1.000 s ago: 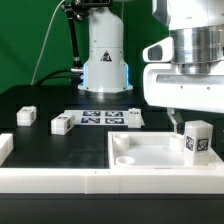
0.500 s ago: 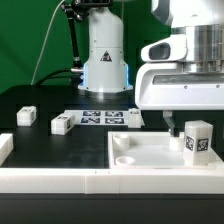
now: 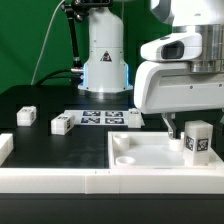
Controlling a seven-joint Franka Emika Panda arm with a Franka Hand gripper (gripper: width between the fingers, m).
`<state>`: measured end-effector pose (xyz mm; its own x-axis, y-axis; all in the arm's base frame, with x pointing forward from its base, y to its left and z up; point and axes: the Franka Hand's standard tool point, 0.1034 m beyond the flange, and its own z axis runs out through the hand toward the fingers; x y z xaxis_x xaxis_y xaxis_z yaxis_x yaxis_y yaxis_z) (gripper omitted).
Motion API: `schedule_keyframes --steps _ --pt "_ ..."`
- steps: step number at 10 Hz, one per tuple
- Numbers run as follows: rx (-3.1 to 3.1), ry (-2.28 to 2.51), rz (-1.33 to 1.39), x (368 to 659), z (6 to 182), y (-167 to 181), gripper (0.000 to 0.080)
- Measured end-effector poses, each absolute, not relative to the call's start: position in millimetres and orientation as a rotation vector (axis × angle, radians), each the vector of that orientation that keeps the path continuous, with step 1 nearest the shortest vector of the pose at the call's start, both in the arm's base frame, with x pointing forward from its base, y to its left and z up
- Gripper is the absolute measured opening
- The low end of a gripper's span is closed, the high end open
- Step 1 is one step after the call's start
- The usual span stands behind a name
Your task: Assemble one leg
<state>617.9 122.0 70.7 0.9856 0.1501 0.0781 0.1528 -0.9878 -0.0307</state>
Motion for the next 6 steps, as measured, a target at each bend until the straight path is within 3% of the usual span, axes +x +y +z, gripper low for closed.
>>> schedule_keyframes --steps 2,3,4,6 --pt "-3.094 -0.227 -0.117 617.9 70.7 121.8 0.0392" --pt "-3.096 -0.189 -0.117 618.0 70.7 121.0 0.0392" --pt "-3.096 -0.189 -0.117 618.0 70.7 120.9 0.0291" --pt "-3.092 0.05 -0.111 618.0 70.6 120.6 0.0291"
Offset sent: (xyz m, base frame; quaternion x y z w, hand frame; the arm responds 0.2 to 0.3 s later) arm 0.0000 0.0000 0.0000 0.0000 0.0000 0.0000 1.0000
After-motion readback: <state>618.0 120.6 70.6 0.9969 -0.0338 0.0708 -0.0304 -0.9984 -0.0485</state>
